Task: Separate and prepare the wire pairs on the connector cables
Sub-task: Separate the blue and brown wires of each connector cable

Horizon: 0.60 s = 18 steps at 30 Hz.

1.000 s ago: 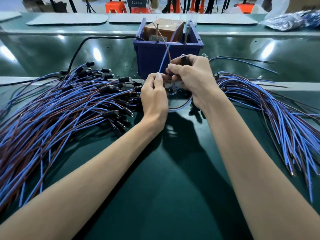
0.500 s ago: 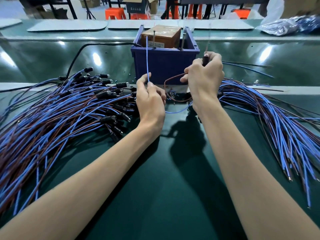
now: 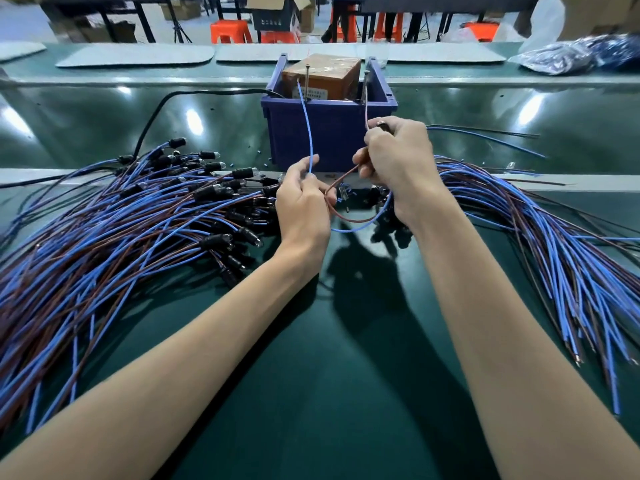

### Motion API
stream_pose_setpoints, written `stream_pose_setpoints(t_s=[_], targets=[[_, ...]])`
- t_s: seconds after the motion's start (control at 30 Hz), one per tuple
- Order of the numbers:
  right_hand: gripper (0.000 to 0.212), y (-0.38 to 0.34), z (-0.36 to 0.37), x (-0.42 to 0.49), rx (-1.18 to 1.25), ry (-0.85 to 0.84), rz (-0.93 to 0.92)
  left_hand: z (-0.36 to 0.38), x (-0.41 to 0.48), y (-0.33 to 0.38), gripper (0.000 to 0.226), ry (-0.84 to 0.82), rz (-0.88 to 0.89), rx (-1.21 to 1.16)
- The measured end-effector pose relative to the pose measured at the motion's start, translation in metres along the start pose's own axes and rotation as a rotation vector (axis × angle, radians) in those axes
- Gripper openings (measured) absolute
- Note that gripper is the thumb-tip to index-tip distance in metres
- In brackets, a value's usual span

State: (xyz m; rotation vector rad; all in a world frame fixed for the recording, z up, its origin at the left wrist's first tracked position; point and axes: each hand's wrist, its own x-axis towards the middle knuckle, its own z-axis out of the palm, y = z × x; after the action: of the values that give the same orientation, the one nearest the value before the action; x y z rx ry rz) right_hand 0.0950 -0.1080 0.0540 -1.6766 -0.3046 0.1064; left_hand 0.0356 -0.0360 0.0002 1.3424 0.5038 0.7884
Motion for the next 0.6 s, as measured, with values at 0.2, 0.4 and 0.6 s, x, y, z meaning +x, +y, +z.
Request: stream_pose_setpoints(t_s=[0.2,0.4,0.6], targets=[[0.024,-0.0038,-0.0105,0.0005,-0.003,-0.102,0.005,0.0012,0.0008,-0.0003,0.032,-0.037,-0.025,-0.076],[0.021,-0.0053,-0.0106,-0.0032,0.008,-0.171,-0.013,0.0017,-0.0008,-0.0005,0.032,-0.046,-0.039,-0.070],[0.022,-0.0081,-0.0084,-0.0046,0.014,-0.183,-0.054,0.0000,-0.0031,0.0007,0.037,-0.091,-0.034,-0.052]])
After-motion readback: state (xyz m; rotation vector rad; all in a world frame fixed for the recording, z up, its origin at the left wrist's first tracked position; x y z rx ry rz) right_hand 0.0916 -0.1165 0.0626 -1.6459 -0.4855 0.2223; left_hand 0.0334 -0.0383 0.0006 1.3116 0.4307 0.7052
